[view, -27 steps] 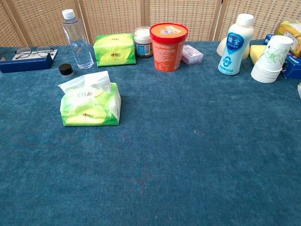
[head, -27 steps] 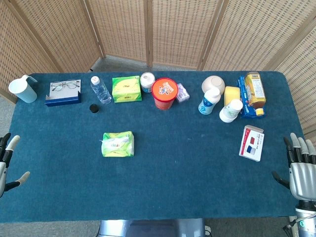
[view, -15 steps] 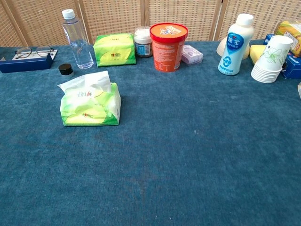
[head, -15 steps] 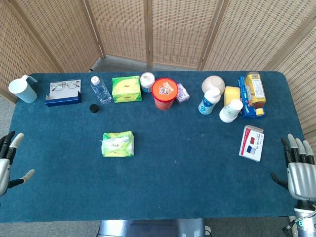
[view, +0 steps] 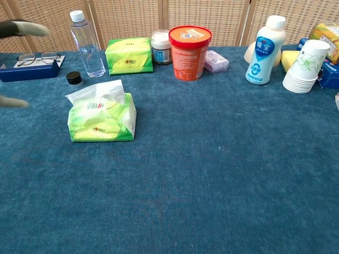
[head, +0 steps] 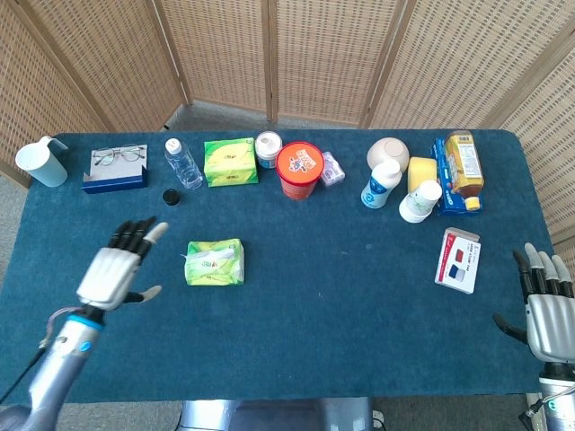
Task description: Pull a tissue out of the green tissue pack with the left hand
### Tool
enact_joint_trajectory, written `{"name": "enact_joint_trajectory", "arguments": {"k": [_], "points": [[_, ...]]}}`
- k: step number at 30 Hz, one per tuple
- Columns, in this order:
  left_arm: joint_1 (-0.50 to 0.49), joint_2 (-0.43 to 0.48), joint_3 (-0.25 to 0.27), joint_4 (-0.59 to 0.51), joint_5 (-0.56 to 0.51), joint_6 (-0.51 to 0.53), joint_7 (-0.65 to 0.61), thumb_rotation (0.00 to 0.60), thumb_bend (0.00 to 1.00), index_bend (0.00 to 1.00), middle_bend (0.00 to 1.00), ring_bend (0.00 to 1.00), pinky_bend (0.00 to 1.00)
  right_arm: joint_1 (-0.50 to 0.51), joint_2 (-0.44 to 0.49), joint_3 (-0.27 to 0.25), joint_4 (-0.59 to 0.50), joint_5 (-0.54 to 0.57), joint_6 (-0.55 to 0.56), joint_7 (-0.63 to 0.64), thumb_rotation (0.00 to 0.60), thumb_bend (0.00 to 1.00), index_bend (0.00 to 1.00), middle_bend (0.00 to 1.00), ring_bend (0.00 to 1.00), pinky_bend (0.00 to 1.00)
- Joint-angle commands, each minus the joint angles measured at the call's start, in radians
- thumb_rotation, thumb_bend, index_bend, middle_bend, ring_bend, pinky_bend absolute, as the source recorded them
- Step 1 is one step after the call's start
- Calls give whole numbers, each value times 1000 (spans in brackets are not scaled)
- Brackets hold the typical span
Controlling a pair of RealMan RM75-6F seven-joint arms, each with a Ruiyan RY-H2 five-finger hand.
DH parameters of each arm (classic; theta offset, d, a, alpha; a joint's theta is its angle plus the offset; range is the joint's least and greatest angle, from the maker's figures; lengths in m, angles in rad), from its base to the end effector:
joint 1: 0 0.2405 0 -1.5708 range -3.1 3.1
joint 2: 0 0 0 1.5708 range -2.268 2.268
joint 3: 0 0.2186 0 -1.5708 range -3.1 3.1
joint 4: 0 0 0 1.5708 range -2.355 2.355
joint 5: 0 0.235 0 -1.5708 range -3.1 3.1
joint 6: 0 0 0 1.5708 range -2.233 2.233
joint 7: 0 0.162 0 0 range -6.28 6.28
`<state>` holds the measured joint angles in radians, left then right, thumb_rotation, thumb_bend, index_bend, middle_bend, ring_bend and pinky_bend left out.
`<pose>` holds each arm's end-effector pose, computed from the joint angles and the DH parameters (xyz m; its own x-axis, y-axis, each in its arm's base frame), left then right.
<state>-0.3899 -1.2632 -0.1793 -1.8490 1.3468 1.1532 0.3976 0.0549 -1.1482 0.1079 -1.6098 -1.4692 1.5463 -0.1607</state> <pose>-0.1485 0.2721 0.0362 0.4218 0.1342 0.8967 0.8817 -0.2912 -0.3712 -0.2857 -0.2019 0.1318 0.5096 0.0949 0.8551 -0.8604 0.0616 0.5059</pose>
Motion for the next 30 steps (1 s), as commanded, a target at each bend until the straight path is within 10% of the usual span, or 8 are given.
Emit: {"name": "enact_joint_trajectory", "arguments": {"k": [1, 15, 30], "points": [[-102, -102, -55, 33, -110, -78, 124, 600, 0, 25, 0, 0, 66, 3, 2, 0, 1, 4, -8, 1, 600, 0, 0, 0, 0, 0], [-295, -249, -99, 66, -483, -26, 554, 600, 13, 85, 118, 108, 236, 6, 9, 0, 1, 9, -19, 27, 600, 0, 0, 0, 0, 0], [-395, -325, -97, 140, -613, 32, 616, 600, 305, 452, 509, 504, 664, 12, 4, 0, 10, 16, -33, 29, 600, 0, 0, 0, 0, 0]]}}
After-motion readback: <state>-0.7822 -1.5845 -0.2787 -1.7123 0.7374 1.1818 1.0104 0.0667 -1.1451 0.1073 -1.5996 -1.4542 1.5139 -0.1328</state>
